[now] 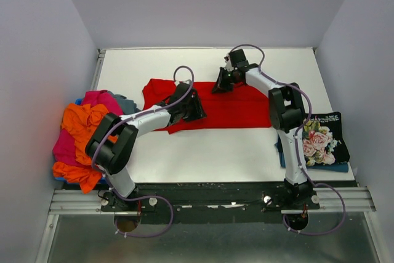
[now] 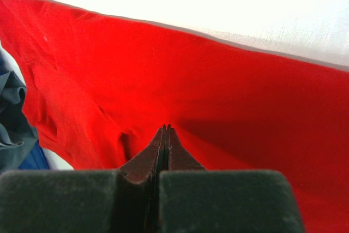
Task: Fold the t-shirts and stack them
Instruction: Fold the other side of the tshirt into a rectangle
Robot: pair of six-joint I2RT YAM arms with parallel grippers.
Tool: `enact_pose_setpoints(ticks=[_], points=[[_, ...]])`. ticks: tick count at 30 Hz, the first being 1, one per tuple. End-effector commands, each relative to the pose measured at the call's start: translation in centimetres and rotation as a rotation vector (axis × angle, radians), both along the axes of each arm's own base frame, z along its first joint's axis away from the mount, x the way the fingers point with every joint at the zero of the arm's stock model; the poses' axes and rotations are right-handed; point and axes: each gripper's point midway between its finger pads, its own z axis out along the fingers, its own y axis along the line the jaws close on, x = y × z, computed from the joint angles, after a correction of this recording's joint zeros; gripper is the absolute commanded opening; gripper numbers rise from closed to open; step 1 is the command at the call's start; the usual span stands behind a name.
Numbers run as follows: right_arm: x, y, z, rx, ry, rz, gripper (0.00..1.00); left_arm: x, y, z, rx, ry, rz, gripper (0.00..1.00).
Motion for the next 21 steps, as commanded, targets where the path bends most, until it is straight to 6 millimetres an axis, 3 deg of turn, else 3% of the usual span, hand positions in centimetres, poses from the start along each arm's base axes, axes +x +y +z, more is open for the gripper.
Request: enact_pose_setpoints(ticks=[1, 4, 11, 14, 16, 19, 21], points=[[-0.1, 0.6, 0.6, 0.005, -0.012, 0.021, 0.09, -1.0, -0.4, 2.9, -0.060, -0.058, -0.017, 0.57], [-0.5, 0.8, 2.0, 0.036, -0.048, 0.032, 0.20, -1.7, 0.7, 3.7, -0.016, -0.063, -0.019, 0.59], [-3.0, 0.9, 5.6, 0.097, -0.110, 0.049, 0.15, -0.3, 6.5, 4.2, 0.086, -0.119, 0.128, 0.49], [-5.1, 1.8, 6.5, 0.129, -0.122, 0.080, 0.10, 0.1, 8.5, 3.7, 0.120, -0.122, 0.190, 0.37], [-6.6, 3.0, 6.4, 0.143, -0.122, 0.121, 0.01, 0.4, 9.4, 3.4, 0.131, -0.130, 0.226, 0.23], [-8.9, 4.9, 5.5, 0.166, -0.079, 0.169, 0.01, 0.9, 10.2, 2.8, 0.134, -0.128, 0.270, 0.00], [-10.2, 6.1, 4.8, 0.194, -0.048, 0.200, 0.01, 1.4, 10.9, 2.1, 0.157, -0.113, 0.294, 0.00]])
